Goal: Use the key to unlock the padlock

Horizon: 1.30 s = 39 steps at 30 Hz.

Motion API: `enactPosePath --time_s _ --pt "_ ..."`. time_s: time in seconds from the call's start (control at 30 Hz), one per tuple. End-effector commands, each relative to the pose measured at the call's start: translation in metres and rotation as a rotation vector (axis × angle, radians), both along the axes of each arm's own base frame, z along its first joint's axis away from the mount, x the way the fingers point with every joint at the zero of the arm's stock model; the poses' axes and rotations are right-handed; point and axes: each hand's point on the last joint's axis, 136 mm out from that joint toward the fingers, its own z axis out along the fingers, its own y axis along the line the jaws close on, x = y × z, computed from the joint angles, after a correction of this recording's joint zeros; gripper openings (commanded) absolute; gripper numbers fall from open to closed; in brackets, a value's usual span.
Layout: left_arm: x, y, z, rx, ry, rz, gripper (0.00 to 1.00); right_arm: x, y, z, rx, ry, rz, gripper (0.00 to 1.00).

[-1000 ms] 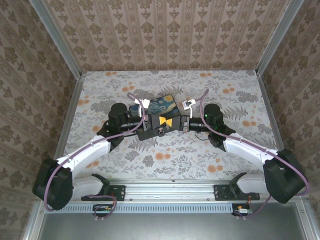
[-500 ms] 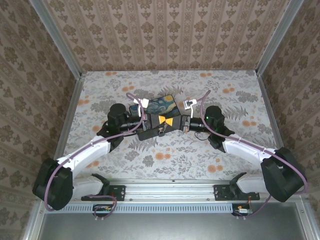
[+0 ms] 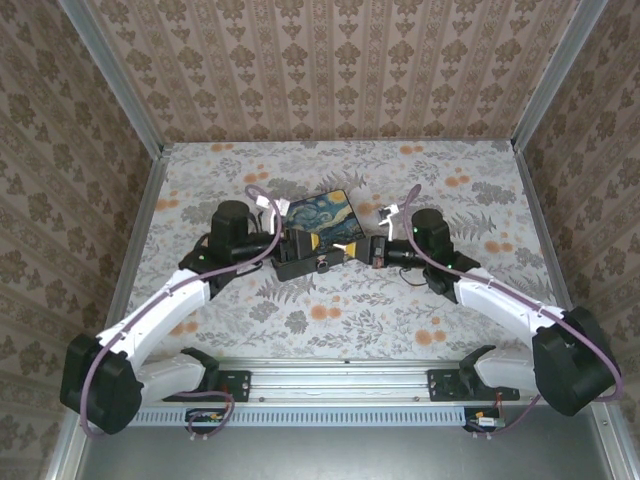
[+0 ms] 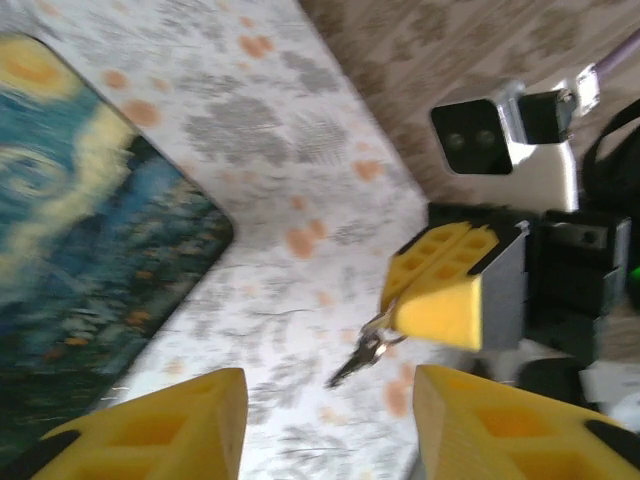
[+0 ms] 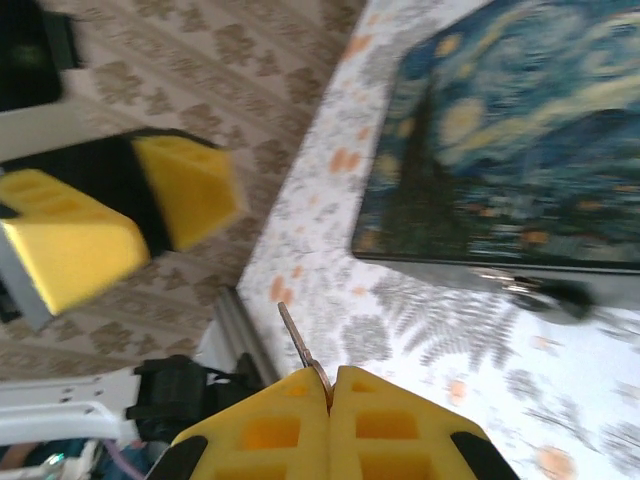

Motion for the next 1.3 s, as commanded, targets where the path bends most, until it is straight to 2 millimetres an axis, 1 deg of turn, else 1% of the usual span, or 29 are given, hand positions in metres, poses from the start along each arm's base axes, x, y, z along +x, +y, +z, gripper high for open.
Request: enactPosePath --time_s 0.0,0.07,0.1,0.13,0.17,0.2,0.23,0.27,0.3,0.33,0.37,0.43,0.53,0.6,0.67,0.77,0.87,0.93,1.1,1.27 --pt "0.009 0.028 -0.024 0.401 -0.21 -0.002 0.45 0.007 -0.028 -0.011 -0.127 0.014 -0.069 0.0" --pt "0.024 0.034 -0.031 0.525 -0.279 -0.006 0.41 0.012 -0.044 -0.014 -0.164 0.03 -0.11 0.0" --pt "0.029 0.032 -0.032 0.562 -0.31 -0.027 0.41 0.015 -0.052 -0.017 -0.184 0.042 -0.138 0.0" --pt "0.035 0.027 -0.035 0.616 -0.356 -0.064 0.41 0.019 -0.062 -0.019 -0.203 0.057 -0.17 0.0" --pt "0.037 0.017 -0.038 0.669 -0.421 -0.134 0.4 0.022 -0.071 -0.02 -0.216 0.069 -0.196 0.0" --pt "0.034 0.008 -0.044 0.732 -0.478 -0.216 0.4 0.024 -0.078 -0.019 -0.226 0.078 -0.218 0.0" --pt "0.026 -0.005 -0.049 0.797 -0.542 -0.34 0.41 0.026 -0.086 -0.02 -0.241 0.085 -0.24 0.0" --pt "0.015 -0.015 -0.055 0.859 -0.601 -0.469 0.47 0.027 -0.093 -0.019 -0.254 0.086 -0.258 0.0" --pt "0.005 -0.02 -0.061 0.911 -0.652 -0.577 0.52 0.027 -0.098 -0.016 -0.254 0.084 -0.273 0.0" --pt "-0.005 -0.023 -0.069 0.97 -0.71 -0.695 0.6 0.027 -0.102 -0.014 -0.249 0.08 -0.286 0.0" --pt "-0.012 -0.021 -0.077 1.027 -0.757 -0.79 0.68 0.027 -0.108 -0.012 -0.248 0.074 -0.302 0.0" --pt "-0.02 -0.015 -0.086 1.079 -0.803 -0.922 0.76 0.027 -0.119 -0.011 -0.249 0.063 -0.336 0.0" --pt "-0.037 -0.017 -0.095 1.067 -0.87 -1.056 0.83 0.026 -0.135 -0.013 -0.25 0.064 -0.385 0.0" --pt "-0.042 -0.02 -0.103 1.087 -0.953 -1.108 0.87 0.026 -0.142 -0.013 -0.238 0.058 -0.406 0.0" --pt "-0.041 -0.023 -0.118 1.144 -1.035 -1.173 0.89 0.028 -0.15 -0.013 -0.231 0.054 -0.434 0.0" --pt "-0.028 -0.033 -0.136 1.234 -1.15 -1.228 0.89 0.033 -0.161 -0.013 -0.224 0.049 -0.463 0.0" --pt "-0.021 -0.048 -0.145 1.248 -1.263 -1.267 0.87 0.038 -0.167 -0.01 -0.21 0.047 -0.469 0.0" --pt "-0.015 -0.052 -0.153 1.247 -1.279 -1.291 0.85 0.038 -0.167 -0.008 -0.207 0.045 -0.461 0.0" --pt "-0.002 -0.044 -0.188 1.299 -1.231 -1.416 0.8 0.039 -0.166 -0.003 -0.178 0.031 -0.454 0.0" --pt "0.009 -0.038 -0.205 1.368 -1.218 -1.505 0.76 0.038 -0.16 -0.003 -0.147 0.034 -0.428 0.0"
